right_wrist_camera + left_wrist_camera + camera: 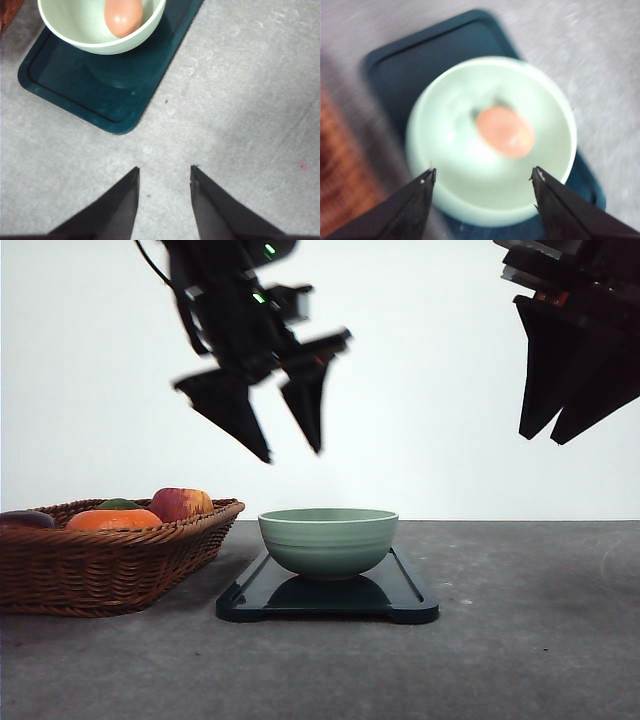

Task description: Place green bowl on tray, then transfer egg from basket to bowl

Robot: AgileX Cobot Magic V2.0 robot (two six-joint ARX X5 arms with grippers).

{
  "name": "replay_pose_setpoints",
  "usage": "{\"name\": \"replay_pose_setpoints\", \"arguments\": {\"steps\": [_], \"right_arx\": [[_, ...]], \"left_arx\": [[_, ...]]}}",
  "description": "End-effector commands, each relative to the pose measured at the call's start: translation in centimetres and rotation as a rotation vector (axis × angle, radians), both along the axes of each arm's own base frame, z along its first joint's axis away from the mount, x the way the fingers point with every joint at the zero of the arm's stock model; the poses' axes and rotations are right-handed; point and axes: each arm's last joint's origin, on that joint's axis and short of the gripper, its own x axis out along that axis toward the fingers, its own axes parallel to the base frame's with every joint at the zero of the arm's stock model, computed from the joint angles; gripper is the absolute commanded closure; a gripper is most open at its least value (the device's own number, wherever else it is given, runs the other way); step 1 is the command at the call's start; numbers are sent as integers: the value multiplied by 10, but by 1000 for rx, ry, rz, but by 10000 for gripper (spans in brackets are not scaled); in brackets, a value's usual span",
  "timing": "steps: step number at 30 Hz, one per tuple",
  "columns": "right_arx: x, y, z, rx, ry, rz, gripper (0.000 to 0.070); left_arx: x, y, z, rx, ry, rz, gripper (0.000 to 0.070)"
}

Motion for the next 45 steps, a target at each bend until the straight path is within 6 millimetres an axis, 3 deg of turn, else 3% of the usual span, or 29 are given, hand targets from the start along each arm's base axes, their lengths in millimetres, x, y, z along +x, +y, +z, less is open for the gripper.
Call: {"name": "replay_pose_setpoints", "arguments": {"steps": [1,5,13,20,31,33,34,35,45], "right_arx": [[1,2,2,4,-6,8,502],[1,2,2,4,-6,8,501],[1,2,2,4,-7,8,502],[1,2,2,2,-8,12,501],[-1,1,0,-11,19,8,504],[-1,1,0,-11,14,8,640],[0,1,1,-6,8,7,671],[0,2,1,3,7,9,681],[2,3,3,27,-8,18,683]], "left_arx": [[-7,4,8,-24,-29,11,308],[-38,32,14,-85,-97,47,308],[-111,92,3,-158,-172,126,308],[-147,122,-4,-187,-190,185,309],[-158,133,-15,-142,-157,222,323],[-158,133,-15,-141,-155,222,553],[-158,133,-15,-145,-154,226,642],[-158,134,-15,-146,-154,227,681],[-159,134,-14,-147,-156,226,700]]}}
